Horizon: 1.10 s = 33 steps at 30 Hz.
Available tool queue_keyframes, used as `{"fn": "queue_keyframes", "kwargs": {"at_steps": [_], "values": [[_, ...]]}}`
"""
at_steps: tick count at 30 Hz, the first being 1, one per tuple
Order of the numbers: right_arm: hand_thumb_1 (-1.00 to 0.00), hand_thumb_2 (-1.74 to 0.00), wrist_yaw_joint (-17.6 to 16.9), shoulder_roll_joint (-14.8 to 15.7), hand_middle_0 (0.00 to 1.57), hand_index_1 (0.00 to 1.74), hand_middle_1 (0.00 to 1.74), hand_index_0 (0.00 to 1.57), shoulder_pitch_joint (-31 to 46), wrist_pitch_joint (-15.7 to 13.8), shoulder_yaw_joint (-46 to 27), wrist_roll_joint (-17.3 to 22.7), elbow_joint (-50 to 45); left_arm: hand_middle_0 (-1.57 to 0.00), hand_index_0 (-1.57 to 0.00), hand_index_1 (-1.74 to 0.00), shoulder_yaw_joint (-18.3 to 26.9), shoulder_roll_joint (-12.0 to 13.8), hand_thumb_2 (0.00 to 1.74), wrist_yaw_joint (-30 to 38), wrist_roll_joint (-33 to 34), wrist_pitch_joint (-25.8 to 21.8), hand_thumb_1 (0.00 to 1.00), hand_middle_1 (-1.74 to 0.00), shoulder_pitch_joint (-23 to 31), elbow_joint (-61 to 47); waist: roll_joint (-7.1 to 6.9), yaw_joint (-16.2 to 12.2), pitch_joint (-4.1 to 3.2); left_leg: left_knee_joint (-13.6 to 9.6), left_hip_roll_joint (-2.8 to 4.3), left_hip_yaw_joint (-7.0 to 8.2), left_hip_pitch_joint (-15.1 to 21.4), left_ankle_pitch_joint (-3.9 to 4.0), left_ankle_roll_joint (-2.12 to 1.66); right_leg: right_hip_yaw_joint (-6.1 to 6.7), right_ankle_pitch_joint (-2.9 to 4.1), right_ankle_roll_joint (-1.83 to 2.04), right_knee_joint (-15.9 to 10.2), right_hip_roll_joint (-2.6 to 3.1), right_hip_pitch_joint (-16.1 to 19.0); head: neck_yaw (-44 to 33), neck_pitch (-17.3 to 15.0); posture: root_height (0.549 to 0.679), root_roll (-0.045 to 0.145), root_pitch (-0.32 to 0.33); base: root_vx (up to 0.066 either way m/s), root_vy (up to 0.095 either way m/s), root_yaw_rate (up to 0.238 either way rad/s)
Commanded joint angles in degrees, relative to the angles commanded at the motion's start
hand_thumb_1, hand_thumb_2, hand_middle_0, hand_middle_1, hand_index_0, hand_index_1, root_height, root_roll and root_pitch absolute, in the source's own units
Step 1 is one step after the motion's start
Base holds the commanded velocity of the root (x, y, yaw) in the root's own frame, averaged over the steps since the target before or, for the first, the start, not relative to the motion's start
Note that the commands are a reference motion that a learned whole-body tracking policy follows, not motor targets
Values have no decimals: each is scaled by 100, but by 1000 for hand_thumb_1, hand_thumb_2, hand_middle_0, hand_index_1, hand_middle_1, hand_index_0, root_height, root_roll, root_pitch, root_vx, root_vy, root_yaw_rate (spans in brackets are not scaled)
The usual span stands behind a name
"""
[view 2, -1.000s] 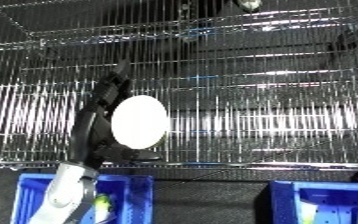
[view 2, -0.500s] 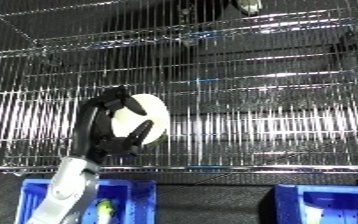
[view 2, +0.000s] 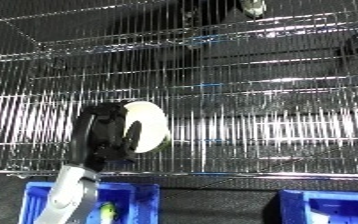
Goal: Pick up the object and place it into the box
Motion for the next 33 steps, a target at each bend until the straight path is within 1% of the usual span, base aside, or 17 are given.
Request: {"fn": "queue_keyframes", "kwargs": {"at_steps": [6, 13, 17, 20, 23, 26, 29, 33], "values": [[0, 0, -86, -25, 0, 0, 0, 0, 188, -91, -150, 9, -27, -1570, -1570, -1740, 291, 102, 1740, -42, 35, -200, 1000, -1740, 474, -895, 152, 203, 0, -141, -105, -85, 74, 72, -5, -88, -36, -24, -6, -101, 62, 318, -68, 643, 18, 121, -9, -11, 158], [0, 0, -98, -57, 0, 0, 0, 0, 486, -295, -410, 69, 37, -1570, -1570, -1740, 818, 320, 1740, 173, 180, -151, 1000, -1740, 1188, -2203, 290, 489, 0, -236, -239, -204, 144, 122, -14, -241, -110, -62, 13, -222, 175, 560, -143, 645, 29, 116, -13, -32, 185], [0, 0, -108, -72, 0, 0, 0, 0, 668, -398, -569, 129, 76, -1570, -1570, -1740, 1213, 428, 1740, 336, 148, -191, 1000, -1740, 1658, -2677, 370, 662, 0, -284, -322, -270, 185, 155, -24, -333, -163, -88, 22, -277, 265, 568, -308, 646, 35, 111, -8, -40, 201], [0, 0, -97, -71, 0, 0, 0, 0, 810, -481, -685, 199, 124, -1570, -1570, -1740, 1526, 473, 1740, 485, 99, -311, 1000, -1740, 2052, -2832, 430, 791, 0, -321, -389, -337, 218, 183, -29, -404, -211, -109, 19, -313, 346, 327, -468, 647, 38, 107, -2, -50, 217], [0, 0, -41, -32, 0, 0, 0, 0, 919, -578, -770, 283, 233, -1570, -1570, -1740, 1770, 494, 1740, 649, -95, -380, 1000, -1740, 2384, -2744, 460, 902, 0, -377, -434, -404, 273, 218, -28, -480, -264, -130, 20, -349, 433, 26, -532, 647, 40, 101, 11, -60, 192], [0, 0, 39, 44, 0, 0, 0, 0, 996, -715, -799, 366, 397, -1570, -1570, -1740, 1963, 482, 1740, 717, -474, -494, 1000, -1740, 2590, -2359, 455, 988, 0, -432, -454, -438, 316, 252, -21, -553, -317, -147, 35, -377, 504, -417, -556, 647, 41, 95, 13, -56, 150], [0, 0, 94, 96, 0, 0, 0, 0, 1031, -807, -788, 463, 528, -1570, -1570, -1740, 2094, 480, 1740, 631, -801, -707, 1000, -1740, 2697, -1789, 432, 1048, 0, -488, -458, -459, 342, 282, -22, -591, -358, -157, 41, -378, 559, -821, -597, 647, 41, 92, 11, -44, 106], [0, 0, 176, 119, 0, 0, 0, 0, 1045, -870, -772, 616, 713, -1570, -1570, -1740, 2210, 539, 1740, 480, -1147, -899, 1000, -1740, 2794, -990, 403, 1109, 0, -554, -453, -484, 364, 310, -18, -603, -375, -164, 18, -355, 612, -1400, -650, 648, 40, 90, 14, -34, 100]]}}
